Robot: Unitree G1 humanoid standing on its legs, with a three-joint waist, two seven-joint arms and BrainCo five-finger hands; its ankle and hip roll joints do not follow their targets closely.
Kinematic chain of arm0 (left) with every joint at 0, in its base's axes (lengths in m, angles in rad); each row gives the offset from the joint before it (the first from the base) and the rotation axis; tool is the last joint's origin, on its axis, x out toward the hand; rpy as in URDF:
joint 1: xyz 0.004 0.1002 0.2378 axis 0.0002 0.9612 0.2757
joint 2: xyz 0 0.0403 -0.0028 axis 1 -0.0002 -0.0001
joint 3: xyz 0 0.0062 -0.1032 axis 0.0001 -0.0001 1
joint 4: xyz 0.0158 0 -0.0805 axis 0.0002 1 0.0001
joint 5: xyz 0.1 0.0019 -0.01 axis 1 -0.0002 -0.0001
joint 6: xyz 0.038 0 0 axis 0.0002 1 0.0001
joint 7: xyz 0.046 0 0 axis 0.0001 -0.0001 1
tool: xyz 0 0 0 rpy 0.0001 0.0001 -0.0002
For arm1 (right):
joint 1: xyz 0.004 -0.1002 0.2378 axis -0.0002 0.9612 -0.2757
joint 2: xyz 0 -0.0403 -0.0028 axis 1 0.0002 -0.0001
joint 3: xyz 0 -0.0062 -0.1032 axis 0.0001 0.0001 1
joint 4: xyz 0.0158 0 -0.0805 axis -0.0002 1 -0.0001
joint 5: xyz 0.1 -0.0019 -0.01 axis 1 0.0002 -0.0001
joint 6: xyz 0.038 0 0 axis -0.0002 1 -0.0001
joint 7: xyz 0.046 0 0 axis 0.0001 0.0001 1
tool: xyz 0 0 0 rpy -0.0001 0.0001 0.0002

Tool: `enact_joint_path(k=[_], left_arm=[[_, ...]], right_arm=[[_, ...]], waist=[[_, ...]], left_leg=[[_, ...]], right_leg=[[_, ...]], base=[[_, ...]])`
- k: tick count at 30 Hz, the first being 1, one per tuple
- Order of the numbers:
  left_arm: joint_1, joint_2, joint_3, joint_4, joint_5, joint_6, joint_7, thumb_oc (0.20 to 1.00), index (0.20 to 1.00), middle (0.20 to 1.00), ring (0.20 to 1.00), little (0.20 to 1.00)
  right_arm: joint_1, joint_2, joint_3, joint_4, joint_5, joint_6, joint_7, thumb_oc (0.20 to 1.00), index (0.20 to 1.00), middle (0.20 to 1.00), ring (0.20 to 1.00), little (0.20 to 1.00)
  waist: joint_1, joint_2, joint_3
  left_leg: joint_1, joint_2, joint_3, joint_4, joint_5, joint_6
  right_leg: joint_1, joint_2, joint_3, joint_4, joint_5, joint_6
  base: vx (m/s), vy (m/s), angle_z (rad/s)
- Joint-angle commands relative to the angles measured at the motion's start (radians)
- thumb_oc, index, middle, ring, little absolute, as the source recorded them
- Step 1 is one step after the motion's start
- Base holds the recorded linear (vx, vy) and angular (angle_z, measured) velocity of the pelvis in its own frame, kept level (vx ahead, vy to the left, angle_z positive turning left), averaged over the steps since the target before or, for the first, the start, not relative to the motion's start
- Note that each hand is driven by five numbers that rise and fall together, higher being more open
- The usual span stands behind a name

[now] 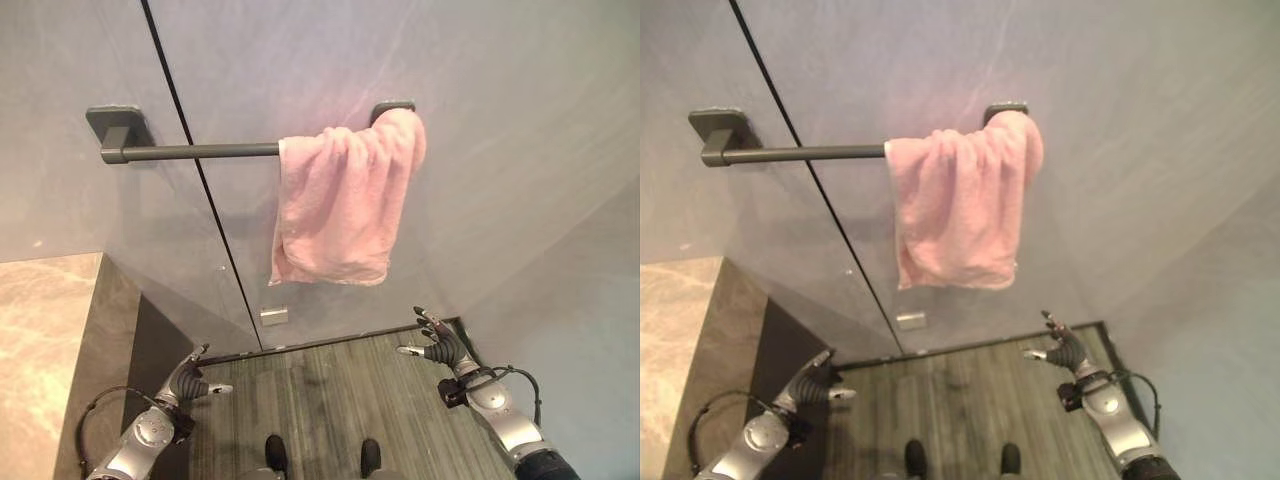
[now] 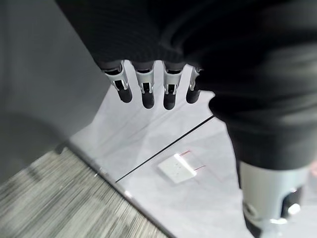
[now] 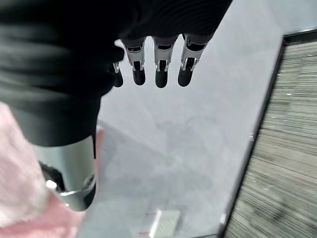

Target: Put brush and paste in cup on sink, flatten towel.

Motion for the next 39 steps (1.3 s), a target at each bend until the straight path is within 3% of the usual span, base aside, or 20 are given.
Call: enact_joint_path(k=[1, 9, 18, 19, 24, 29, 39], left_arm=[[-0.059, 0.011, 0.021, -0.039, 0.005, -0.046, 0.019, 1.0, 1.0, 1.0, 1.0, 1.0], [-0.134, 0.054, 0.046, -0.151, -0.081, -0.067, 0.031, 1.0, 1.0, 1.0, 1.0, 1.0], [-0.349, 0.129, 0.066, -0.242, -0.259, -0.108, 0.086, 1.0, 1.0, 1.0, 1.0, 1.0], [-0.39, 0.128, 0.065, -0.237, -0.339, -0.107, 0.085, 1.0, 1.0, 1.0, 1.0, 1.0], [-0.511, 0.161, 0.023, -0.24, -0.417, -0.117, 0.095, 1.0, 1.0, 1.0, 1.0, 1.0], [-0.639, 0.142, -0.076, -0.238, -0.482, -0.118, 0.083, 1.0, 1.0, 1.0, 1.0, 1.0], [-0.67, 0.061, -0.172, -0.314, -0.502, -0.114, 0.053, 1.0, 1.0, 1.0, 1.0, 1.0]], right_arm=[[-0.059, -0.04, -0.024, -0.001, 0.08, -0.048, -0.013, 1.0, 1.0, 1.0, 1.0, 1.0], [-0.189, -0.064, -0.007, 0.011, 0.257, -0.047, 0.006, 1.0, 1.0, 1.0, 1.0, 1.0], [-0.526, -0.089, 0.128, 0.049, 0.336, -0.015, -0.018, 1.0, 1.0, 1.0, 1.0, 1.0], [-0.584, -0.094, 0.15, 0.056, 0.325, 0.007, -0.044, 1.0, 1.0, 1.0, 1.0, 1.0], [-0.686, -0.099, 0.189, 0.07, 0.324, 0.028, -0.077, 1.0, 1.0, 1.0, 1.0, 1.0], [-0.759, -0.087, 0.23, 0.088, 0.339, 0.04, -0.086, 1.0, 1.0, 1.0, 1.0, 1.0], [-0.704, -0.056, 0.238, -0.005, 0.394, 0.02, -0.065, 1.0, 1.0, 1.0, 1.0, 1.0]], waist=[[-0.003, 0.021, -0.018], [0.016, 0.023, -0.014], [0.042, 0.053, 0.036], [0.039, 0.055, 0.039], [0.03, 0.058, 0.048], [0.01, 0.06, 0.061], [-0.012, 0.052, 0.052]], left_leg=[[-0.004, 0.065, -0.085, 0.068, -0.038, -0.056], [-0.01, 0.079, -0.103, 0.035, -0.011, -0.074], [-0.125, 0.082, -0.105, 0.01, 0.036, -0.092], [-0.151, 0.088, -0.101, 0.01, 0.047, -0.099], [-0.192, 0.1, -0.112, 0.01, 0.067, -0.113], [-0.222, 0.098, -0.122, 0.01, 0.073, -0.116], [-0.228, 0.103, -0.121, 0.01, 0.071, -0.117]], right_leg=[[-0.074, -0.006, -0.014, 0.049, 0.046, 0.023], [-0.071, -0.001, -0.038, 0.024, 0.043, 0.016], [-0.19, -0.017, -0.016, -0.001, 0.093, 0.022], [-0.216, -0.018, -0.008, -0.001, 0.103, 0.024], [-0.248, -0.012, -0.004, -0.001, 0.113, 0.018], [-0.28, -0.012, 0.014, -0.001, 0.121, 0.02], [-0.294, -0.01, 0.043, -0.001, 0.121, 0.018]], base=[[0.03, -0.086, 0.15], [0.02, -0.051, 0.09], [-0.08, -0.005, 0.05], [-0.06, 0.013, -0.02], [-0.02, -0.004, -0.01], [0.0, 0.0, 0.0], [0.01, -0.002, 0.0]])
